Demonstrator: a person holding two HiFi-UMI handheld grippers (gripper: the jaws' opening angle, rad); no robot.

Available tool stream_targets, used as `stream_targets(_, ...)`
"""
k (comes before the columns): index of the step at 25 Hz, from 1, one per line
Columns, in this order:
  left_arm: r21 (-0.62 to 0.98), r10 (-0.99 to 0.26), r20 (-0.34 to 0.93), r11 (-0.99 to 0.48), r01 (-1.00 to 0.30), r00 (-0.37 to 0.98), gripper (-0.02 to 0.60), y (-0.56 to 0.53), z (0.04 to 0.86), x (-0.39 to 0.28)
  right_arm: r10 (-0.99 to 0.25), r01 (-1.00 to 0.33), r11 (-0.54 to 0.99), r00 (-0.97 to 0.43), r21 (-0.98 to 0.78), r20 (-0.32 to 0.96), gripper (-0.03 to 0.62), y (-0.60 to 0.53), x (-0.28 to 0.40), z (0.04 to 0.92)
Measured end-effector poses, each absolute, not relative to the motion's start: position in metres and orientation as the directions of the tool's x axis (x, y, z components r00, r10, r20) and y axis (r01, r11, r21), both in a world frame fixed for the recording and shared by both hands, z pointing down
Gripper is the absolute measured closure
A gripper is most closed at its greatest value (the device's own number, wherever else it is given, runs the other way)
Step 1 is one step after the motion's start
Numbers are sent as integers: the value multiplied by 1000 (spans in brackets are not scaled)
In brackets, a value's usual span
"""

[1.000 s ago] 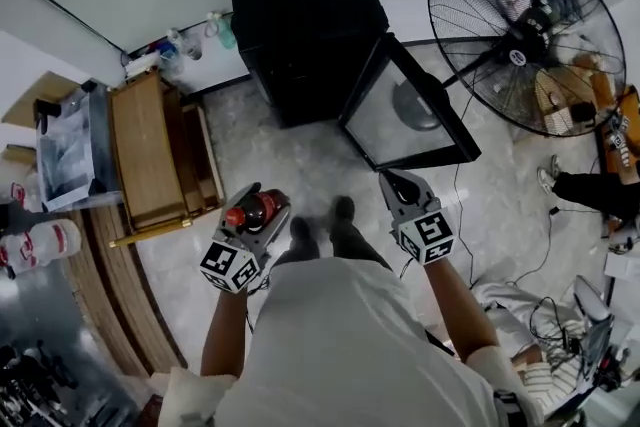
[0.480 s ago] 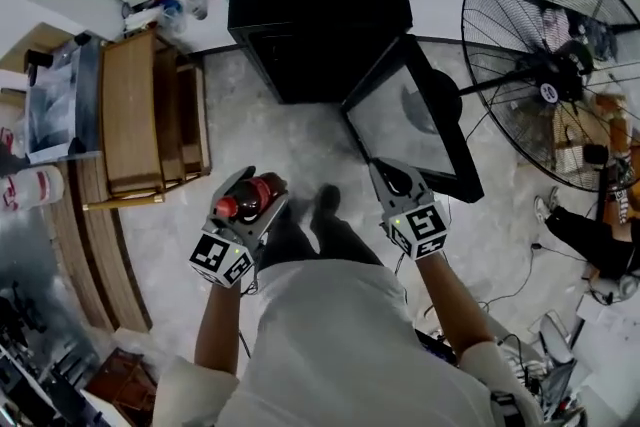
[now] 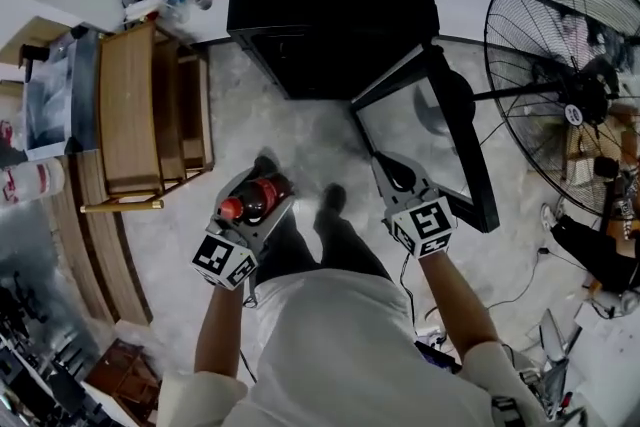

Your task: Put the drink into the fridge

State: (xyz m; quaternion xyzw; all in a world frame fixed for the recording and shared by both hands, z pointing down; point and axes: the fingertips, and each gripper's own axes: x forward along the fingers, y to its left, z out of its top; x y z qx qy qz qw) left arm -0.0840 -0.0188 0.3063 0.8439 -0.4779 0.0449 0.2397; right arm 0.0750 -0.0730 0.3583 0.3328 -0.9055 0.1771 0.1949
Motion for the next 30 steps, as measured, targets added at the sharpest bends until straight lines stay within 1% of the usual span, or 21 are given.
stream_targets(10, 330, -716, 315, -533, -779, 623, 278, -69, 362, -115, -606, -731, 666, -648, -151, 462, 595, -122, 47, 409)
stream_targets(15, 325, -665, 301, -602, -730, 683, 277, -92, 401, -116, -625, -740, 658, -637, -135, 451, 595, -150, 34, 446)
stream_targets(26, 343, -625, 249, -657, -671, 740, 278, -137, 499, -109, -629, -718, 688, -663, -107, 406, 595, -214, 13, 553)
stream_targets(30, 352, -583, 245, -691, -632, 774, 279, -142, 541, -104, -619, -690, 719, -689, -82, 378, 595, -236, -1, 580)
